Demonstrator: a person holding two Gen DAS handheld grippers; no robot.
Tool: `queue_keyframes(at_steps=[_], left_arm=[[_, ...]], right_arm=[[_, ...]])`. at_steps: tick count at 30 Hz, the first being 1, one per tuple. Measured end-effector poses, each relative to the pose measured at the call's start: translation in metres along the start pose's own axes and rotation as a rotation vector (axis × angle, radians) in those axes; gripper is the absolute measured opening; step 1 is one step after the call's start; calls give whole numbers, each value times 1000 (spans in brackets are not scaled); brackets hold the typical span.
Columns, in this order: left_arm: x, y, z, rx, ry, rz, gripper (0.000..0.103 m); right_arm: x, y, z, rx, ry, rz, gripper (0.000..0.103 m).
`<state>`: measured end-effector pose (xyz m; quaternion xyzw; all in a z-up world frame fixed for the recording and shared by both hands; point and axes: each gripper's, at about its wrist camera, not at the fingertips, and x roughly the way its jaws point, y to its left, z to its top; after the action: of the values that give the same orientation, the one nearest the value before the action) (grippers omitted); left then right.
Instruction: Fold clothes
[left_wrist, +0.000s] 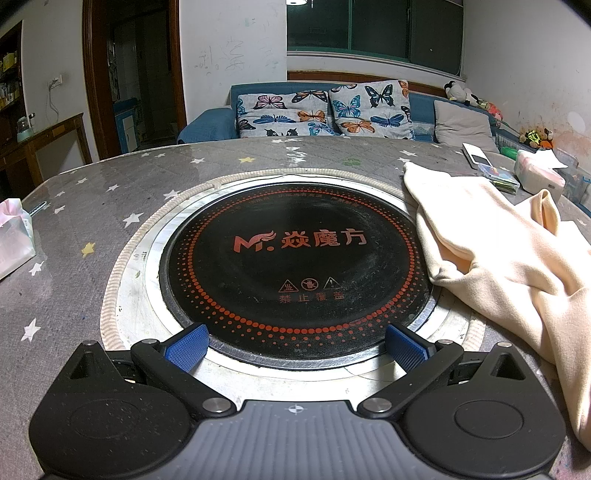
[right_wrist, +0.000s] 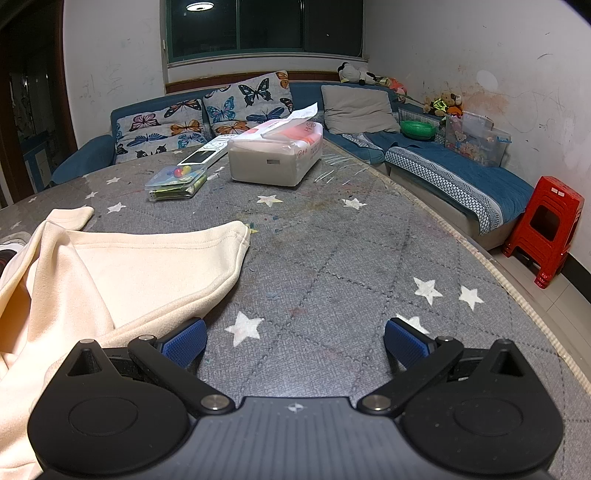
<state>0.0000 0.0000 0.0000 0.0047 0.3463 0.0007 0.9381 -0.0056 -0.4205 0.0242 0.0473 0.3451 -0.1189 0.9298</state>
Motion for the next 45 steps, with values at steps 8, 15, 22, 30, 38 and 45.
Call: queue_keyframes(at_steps=[8,15,22,30,38,45], left_arm=[[0,0,0,0,0,0,103],[1,0,0,1,1,0,103],[-3,-2,0,7,7,-2,103],[0,-5,1,7,13,0,103],[-8,-12,2,-37,36,22,103],[-24,-26,-1,-38,47,-6,103]], right_arm=[[0,0,0,0,0,0,103],[1,-1,0,0,1,0,103],[0,0,0,1,1,1,103],[0,-1,0,1,2,1,103],[-3,0,-1,-1,4,4,103],[-21,3,-8,-14,8,3,103]])
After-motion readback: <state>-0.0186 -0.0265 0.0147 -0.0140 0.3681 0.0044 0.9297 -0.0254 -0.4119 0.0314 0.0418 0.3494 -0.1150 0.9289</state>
